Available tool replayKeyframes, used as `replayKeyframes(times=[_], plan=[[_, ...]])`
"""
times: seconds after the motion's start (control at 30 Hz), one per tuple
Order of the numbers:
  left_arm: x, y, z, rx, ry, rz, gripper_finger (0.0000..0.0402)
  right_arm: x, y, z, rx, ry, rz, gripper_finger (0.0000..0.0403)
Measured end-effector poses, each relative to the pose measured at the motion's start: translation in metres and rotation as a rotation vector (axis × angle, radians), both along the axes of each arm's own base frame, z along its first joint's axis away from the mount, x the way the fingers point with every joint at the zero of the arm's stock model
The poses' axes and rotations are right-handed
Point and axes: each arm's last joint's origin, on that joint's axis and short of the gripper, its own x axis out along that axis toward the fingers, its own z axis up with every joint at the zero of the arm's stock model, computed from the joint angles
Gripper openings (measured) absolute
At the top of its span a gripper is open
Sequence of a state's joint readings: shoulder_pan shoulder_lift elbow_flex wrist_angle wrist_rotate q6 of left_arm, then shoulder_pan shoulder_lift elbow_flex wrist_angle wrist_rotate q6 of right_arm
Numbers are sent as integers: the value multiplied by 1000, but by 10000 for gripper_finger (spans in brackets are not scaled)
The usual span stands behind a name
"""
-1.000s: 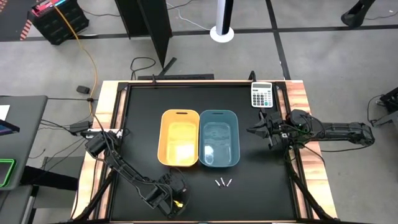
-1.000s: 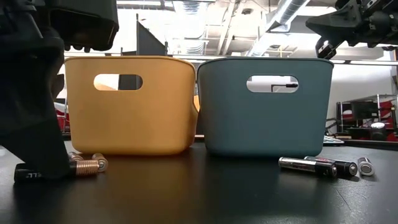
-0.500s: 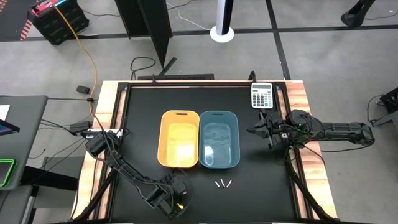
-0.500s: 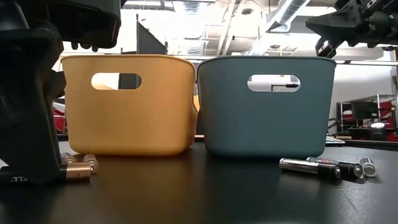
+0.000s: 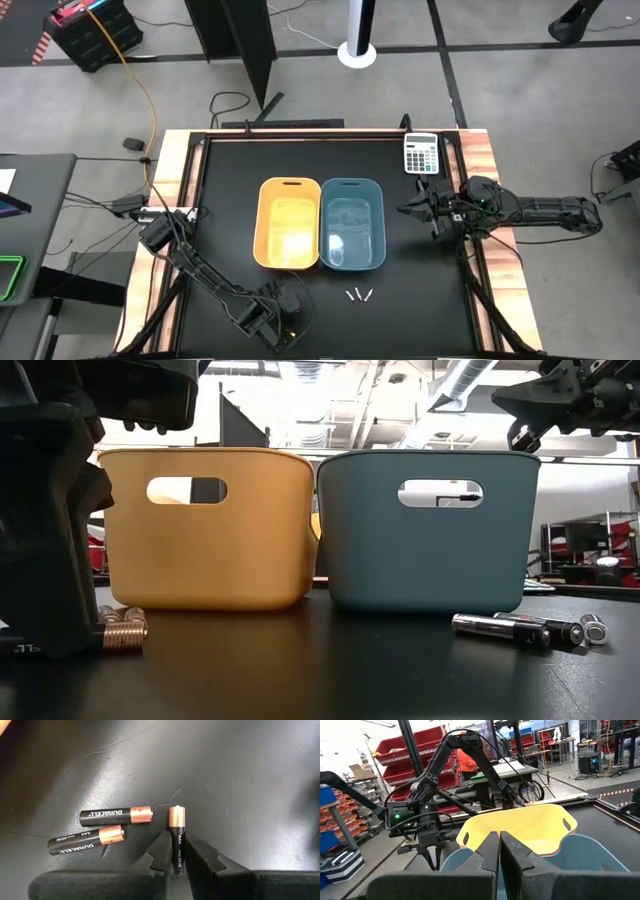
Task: Sort batteries
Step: Put the bottom right black battery into the yellow bin
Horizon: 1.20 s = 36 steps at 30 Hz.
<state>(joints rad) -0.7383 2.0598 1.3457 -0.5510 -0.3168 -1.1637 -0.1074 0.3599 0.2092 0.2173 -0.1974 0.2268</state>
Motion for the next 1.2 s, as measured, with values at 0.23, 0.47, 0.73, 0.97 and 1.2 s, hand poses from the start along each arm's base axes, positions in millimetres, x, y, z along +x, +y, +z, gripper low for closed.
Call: replayKeyframes(times=[0.23, 0.47, 0.73, 0.97, 1.2], plan=[[0, 0, 0, 1, 3, -1, 36, 0, 0, 0, 1, 0, 0, 33], [0, 0, 1, 8, 0, -23, 35, 0, 0, -1, 2, 10, 2, 33], [4, -3, 12, 39, 19, -60, 34, 0, 0, -1, 2, 10, 2, 33], [4, -3, 13, 44, 22, -59, 34, 0, 0, -1, 2, 9, 2, 33], [4, -3, 13, 45, 19, -58, 34, 0, 0, -1, 2, 9, 2, 33]])
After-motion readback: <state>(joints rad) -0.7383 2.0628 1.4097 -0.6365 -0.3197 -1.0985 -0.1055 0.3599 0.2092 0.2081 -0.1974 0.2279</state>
